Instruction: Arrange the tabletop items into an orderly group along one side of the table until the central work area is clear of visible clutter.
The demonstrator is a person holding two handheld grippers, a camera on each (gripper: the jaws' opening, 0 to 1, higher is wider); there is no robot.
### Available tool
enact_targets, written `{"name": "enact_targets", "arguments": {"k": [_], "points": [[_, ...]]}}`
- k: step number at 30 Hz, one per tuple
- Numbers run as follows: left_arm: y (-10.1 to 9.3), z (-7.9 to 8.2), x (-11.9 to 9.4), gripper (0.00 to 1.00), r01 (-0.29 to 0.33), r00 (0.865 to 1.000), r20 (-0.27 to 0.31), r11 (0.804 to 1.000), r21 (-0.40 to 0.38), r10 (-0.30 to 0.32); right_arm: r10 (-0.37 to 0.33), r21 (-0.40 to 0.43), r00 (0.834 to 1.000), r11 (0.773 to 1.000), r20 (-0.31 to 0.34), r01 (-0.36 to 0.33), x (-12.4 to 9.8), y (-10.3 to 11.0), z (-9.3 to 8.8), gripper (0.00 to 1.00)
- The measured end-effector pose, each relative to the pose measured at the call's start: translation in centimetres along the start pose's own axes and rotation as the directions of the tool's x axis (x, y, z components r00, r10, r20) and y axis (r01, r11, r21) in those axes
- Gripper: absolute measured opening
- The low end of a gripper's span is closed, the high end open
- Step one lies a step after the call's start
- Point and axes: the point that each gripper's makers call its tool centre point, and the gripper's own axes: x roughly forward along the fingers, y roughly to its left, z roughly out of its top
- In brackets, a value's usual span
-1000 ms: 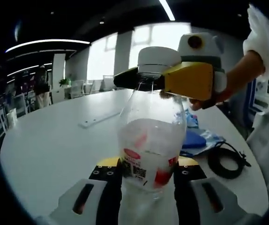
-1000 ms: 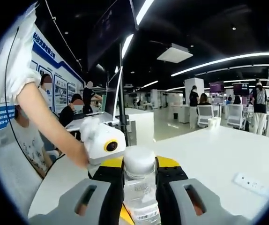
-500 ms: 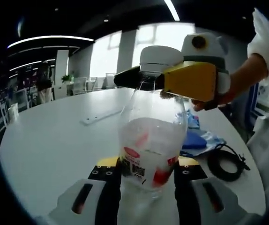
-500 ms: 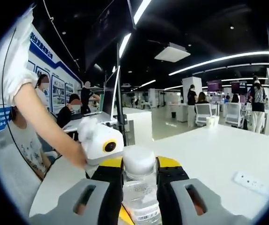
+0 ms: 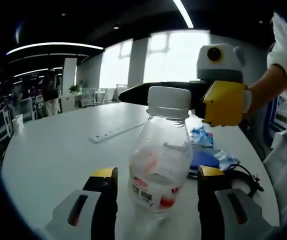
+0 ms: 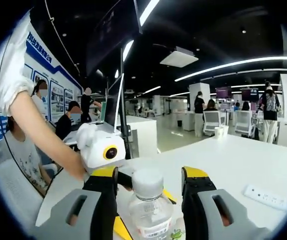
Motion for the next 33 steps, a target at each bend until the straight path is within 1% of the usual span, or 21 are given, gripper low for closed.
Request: {"name": "enact_targets", "arguments": {"k": [4,8,12,17,22,25,30,33], "points": [[-0.2,0.8,-0.5,0.68,-0.008,1.000,0.013,1.000,0.005,0.008,-0.016,0.005,1.000,1.000,-0.013,0.016,-0.6,0.2,0.1,0.55],[-0.6,1.5,-1.0,0.71,-0.012,1.000,0.021,1.000,0.012,0.012,-0.030,0.008,0.999,1.000,-0.030,0.030,-1.4,0.7,0.2,0.57],[-1.1,2.0,-1.6,0.74,-0.014,1.000,0.016,1.000,0.025,0.014,-0.047,0.013,0.998,0.999,-0.035,0.048,-2.1,1.1,0.4,0.58],[-1.6,2.8,-2.4,0.77,-0.028,0.999,0.025,0.999,0.028,0.027,-0.066,0.009,0.997,0.998,-0.045,0.067,-3.3,1.7,0.7,0.59],[-2.7,3.4,-3.4,0.80,-0.031,0.999,0.024,0.999,0.035,0.030,-0.087,0.002,0.995,0.996,-0.055,0.087,-4.8,2.4,0.9,0.60],[-3.5,3.7,-3.9,0.80,-0.030,0.999,0.021,0.999,0.042,0.029,-0.101,-0.003,0.993,0.995,-0.064,0.101,-5.6,2.9,0.8,0.60],[-4.7,4.2,-5.1,0.80,-0.034,0.999,0.025,0.998,0.046,0.033,-0.125,-0.009,0.990,0.992,-0.066,0.125,-6.9,4.3,1.1,0.60],[-5.2,4.4,-5.9,0.81,-0.048,0.998,0.041,0.998,0.035,0.046,-0.141,-0.013,0.988,0.990,-0.068,0.140,-7.7,5.3,1.1,0.60]]}}
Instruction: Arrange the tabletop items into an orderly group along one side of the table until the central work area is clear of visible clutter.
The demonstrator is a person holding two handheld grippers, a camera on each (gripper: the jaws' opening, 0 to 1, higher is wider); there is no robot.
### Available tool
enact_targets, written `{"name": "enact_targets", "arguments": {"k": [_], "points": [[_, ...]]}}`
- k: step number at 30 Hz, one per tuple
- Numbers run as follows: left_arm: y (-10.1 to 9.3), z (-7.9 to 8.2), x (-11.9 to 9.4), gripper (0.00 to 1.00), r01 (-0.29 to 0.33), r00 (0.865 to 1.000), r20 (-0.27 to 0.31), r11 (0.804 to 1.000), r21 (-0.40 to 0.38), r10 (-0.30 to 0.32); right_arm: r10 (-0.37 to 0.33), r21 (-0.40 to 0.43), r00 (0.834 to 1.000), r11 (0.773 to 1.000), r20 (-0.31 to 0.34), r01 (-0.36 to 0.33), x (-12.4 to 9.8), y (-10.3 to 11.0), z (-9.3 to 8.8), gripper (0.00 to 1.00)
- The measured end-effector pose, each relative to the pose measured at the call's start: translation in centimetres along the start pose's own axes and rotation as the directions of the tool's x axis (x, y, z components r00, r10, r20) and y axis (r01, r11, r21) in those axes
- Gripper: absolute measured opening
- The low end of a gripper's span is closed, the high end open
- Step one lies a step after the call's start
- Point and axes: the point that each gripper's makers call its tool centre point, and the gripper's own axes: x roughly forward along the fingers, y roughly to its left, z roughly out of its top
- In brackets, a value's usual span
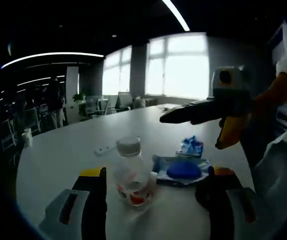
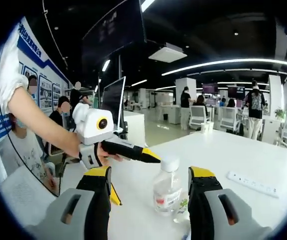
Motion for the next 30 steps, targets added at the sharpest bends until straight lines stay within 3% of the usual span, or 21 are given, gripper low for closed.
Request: {"name": "enact_targets", "arguments": {"k": [9,16,23,30], "points": [[-2.1,-0.2,-2.5,0.81,0.000,1.000,-0.007,1.000,0.006,0.000,-0.049,-0.001,0.999,0.999,-0.013,0.049,-2.4,1.7,-0.5,0.60],[-2.2,0.1,-3.5,0.81,-0.005,1.000,-0.001,1.000,0.011,0.005,-0.075,-0.001,0.997,0.997,-0.021,0.075,-3.2,2.1,-0.2,0.60],[-1.9,0.0,-3.9,0.80,-0.016,1.000,-0.005,1.000,0.012,0.016,-0.096,0.001,0.995,0.995,-0.014,0.096,-3.7,1.5,0.0,0.59],[-1.9,-0.7,-3.6,0.80,-0.021,0.999,-0.024,1.000,0.010,0.021,-0.125,0.022,0.992,0.992,-0.022,0.126,-4.8,0.3,-0.8,0.59]]}}
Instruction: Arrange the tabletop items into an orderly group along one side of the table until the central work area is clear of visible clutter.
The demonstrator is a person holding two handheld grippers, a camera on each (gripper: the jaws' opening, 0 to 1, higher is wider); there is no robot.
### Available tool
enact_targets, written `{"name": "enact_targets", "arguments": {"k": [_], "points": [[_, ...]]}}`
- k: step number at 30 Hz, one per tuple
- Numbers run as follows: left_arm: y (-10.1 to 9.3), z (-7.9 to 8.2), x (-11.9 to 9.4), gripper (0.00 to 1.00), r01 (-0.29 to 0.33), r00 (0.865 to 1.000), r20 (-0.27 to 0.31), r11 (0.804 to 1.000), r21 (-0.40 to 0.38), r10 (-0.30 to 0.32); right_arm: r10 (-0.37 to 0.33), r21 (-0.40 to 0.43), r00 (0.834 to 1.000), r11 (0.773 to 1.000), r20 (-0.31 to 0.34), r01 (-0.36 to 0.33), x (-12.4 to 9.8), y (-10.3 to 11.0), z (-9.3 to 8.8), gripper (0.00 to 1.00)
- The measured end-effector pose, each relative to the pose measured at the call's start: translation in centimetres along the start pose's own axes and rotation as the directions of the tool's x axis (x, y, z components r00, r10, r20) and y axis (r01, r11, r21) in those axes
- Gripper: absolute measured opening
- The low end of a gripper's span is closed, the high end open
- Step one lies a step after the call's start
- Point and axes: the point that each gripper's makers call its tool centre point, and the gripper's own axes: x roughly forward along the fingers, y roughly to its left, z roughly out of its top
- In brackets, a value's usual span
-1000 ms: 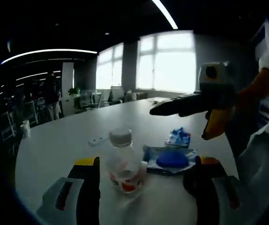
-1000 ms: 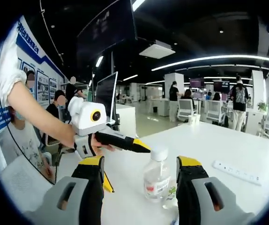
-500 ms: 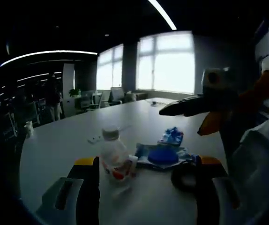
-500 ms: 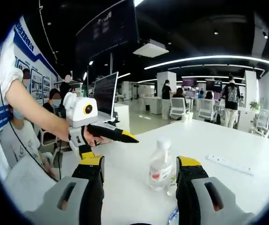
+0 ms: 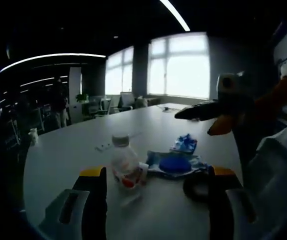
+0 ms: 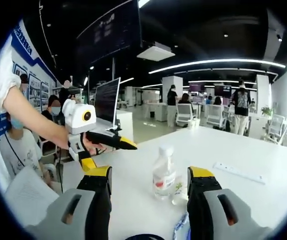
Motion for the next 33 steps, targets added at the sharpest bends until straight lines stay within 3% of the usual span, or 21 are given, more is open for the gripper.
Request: {"name": "enact_targets", "arguments": {"k": [10,17,33], "points": [[-0.8,-0.9,0.4,0.78,-0.025,1.000,-0.013,0.999,-0.023,0.025,-0.032,0.033,0.999,0.999,-0.026,0.033,-2.3,-1.5,-2.2,0.58],[-2.1,-2.6,0.0,0.78,-0.052,0.998,-0.025,0.996,-0.075,0.050,-0.067,0.063,0.997,0.996,-0.042,0.070,-4.2,-2.8,-3.8,0.57],[-5.4,-5.3,2.6,0.76,-0.007,0.995,-0.101,0.995,-0.101,-0.003,-0.113,0.134,0.989,0.983,-0.093,0.125,-7.9,-3.5,-8.0,0.57]]}}
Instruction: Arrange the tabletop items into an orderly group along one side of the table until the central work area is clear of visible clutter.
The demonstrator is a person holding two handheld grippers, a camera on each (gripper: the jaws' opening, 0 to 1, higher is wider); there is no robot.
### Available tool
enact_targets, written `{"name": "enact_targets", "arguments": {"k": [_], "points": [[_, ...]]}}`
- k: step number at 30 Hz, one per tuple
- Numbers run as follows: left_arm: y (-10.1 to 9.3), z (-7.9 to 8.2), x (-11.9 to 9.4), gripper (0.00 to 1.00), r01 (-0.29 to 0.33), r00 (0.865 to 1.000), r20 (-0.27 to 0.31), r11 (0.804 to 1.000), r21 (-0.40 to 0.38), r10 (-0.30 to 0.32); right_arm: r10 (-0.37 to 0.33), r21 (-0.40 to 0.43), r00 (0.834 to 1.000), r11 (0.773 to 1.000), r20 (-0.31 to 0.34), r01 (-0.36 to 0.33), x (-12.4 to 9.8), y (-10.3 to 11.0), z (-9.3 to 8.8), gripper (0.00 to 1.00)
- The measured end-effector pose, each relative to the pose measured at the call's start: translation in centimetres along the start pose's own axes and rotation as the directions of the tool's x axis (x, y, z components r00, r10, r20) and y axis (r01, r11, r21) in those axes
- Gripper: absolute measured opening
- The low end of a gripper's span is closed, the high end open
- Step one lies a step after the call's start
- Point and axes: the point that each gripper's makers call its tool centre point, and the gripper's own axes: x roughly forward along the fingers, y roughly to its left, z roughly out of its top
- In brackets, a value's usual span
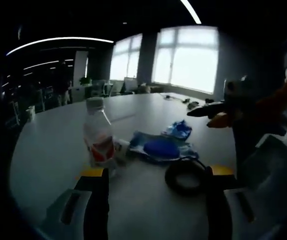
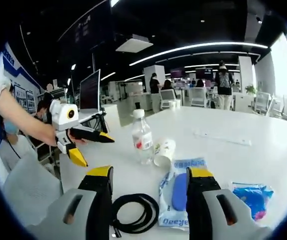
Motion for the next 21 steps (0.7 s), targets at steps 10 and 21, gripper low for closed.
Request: {"name": "enact_targets", "arguments": {"k": [10,21], "points": [[-2.7,-1.7,2.6,0.75,0.082,0.995,-0.063,0.996,-0.025,-0.083,-0.069,0.056,0.998,0.996,-0.014,0.070,-2.2,-2.5,-1.5,0.56],[-4.5,-1.0,5.5,0.75,0.115,0.991,-0.065,0.993,-0.029,-0.117,-0.125,0.090,0.992,0.988,-0.014,0.126,-4.2,-4.9,-2.6,0.56]]}}
